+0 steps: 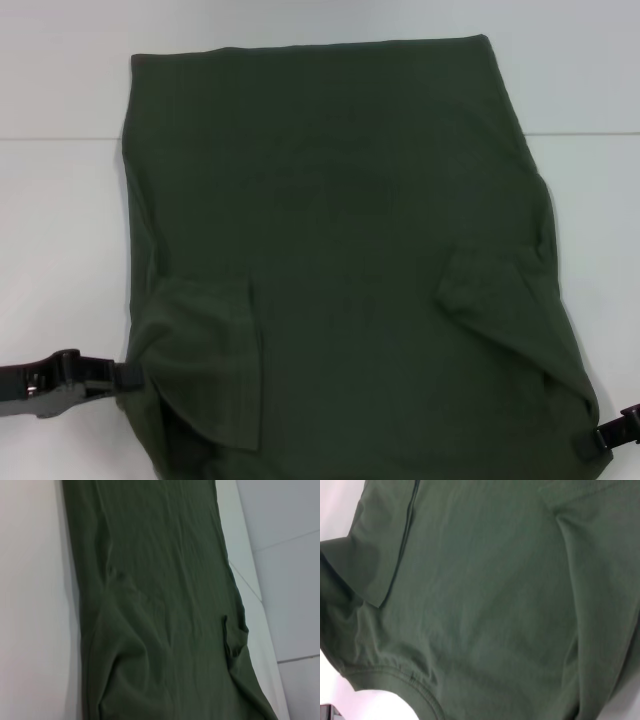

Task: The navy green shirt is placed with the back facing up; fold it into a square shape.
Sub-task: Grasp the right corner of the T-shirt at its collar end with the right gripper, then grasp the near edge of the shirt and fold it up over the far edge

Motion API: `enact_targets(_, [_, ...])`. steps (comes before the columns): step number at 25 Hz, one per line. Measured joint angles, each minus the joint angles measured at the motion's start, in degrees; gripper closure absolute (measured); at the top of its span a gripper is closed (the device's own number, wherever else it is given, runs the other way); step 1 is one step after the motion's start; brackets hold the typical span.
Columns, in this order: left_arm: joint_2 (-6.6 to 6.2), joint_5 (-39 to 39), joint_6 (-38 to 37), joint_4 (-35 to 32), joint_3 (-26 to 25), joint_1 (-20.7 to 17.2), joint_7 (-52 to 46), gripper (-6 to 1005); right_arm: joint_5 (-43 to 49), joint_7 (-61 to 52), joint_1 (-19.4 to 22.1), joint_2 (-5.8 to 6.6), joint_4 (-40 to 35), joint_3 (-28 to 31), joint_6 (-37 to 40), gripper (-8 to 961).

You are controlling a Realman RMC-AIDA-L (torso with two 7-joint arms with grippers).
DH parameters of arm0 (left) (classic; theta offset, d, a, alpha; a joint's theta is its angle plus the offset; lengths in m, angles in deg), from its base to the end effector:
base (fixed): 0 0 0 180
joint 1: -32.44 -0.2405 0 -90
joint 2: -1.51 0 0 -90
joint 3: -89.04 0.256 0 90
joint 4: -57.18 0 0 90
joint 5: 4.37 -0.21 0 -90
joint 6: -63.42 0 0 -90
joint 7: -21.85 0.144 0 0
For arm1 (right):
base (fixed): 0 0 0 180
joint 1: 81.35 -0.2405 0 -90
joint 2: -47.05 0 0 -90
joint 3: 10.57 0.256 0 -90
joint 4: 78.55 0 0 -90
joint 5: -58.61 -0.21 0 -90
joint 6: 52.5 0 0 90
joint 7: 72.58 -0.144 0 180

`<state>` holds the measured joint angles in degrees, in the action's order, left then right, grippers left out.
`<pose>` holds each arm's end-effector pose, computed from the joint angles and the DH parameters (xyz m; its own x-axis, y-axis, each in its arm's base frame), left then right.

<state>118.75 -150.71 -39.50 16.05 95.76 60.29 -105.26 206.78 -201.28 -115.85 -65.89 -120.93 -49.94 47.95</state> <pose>-0.3372 0.2694 0.0443 -0.0207 0.9245 0.3805 0.9674 -0.0776 0.2410 0.3071 0.3081 0.0375 0.3522 -0.9343 0.0556 -0.9329 -0.3552 -0.0591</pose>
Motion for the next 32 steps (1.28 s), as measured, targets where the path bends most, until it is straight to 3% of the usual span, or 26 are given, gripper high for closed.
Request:
enact_targets(2, [0.0,0.0,-0.5,0.0,0.3,-0.1,0.1,1000,0.0,0.0,0.0,0.06,0.0,0.0,0.1,795])
enact_targets(10, [0.08,-0.9,-6.6,-4.8,4.4,-3.2,0.4,1001,-0.5,0.6,0.6,1.01,-0.5,0.2,3.3,901])
enact_targets(24, [0.79,-5.1,-14.3,-8.9,5.9,-6.5,3.4,1001,-0.2,2.0,2.3,1.64,-0.6,0.3,6.5,901])
enact_targets(28, [0.56,-3.7,-14.8,-7.8,6.6,-5.1,4.4,1001,-1.9,3.2,2.1,1.82,-0.3,1.5,7.0,901])
enact_targets(32, [-0.76,1.8,-14.9,-5.1,6.7,-1.4,4.2,1000,-7.7,4.1,1.4,2.42,-0.2,4.5,8.0,901])
